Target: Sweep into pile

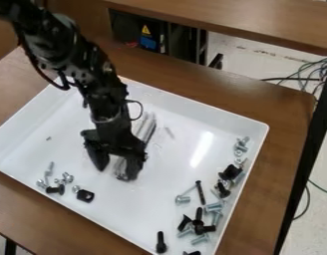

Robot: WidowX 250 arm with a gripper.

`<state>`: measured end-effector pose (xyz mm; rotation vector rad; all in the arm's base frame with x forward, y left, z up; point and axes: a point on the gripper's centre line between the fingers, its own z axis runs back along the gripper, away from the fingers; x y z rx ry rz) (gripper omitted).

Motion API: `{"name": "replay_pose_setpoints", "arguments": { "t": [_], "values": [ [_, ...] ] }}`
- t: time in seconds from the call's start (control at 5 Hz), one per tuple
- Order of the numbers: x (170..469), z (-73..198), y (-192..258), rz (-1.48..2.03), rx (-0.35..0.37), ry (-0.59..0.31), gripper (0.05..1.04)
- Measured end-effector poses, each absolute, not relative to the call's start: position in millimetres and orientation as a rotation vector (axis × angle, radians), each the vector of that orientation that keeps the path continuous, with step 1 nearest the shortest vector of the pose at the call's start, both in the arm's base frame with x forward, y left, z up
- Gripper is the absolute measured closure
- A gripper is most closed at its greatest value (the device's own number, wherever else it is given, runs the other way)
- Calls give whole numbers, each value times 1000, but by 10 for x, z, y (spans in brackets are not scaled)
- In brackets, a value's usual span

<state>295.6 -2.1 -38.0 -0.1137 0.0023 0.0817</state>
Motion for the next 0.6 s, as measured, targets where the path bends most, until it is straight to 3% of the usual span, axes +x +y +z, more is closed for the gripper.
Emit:
{"name": "replay_pose_setpoints", "arguments": {
  "t": [0.4, 0.6],
  "values": [
    [3007, 42, 117, 126, -116, -69, 85],
    [2969, 39, 498, 242, -74, -54, 85]
  ]
}}
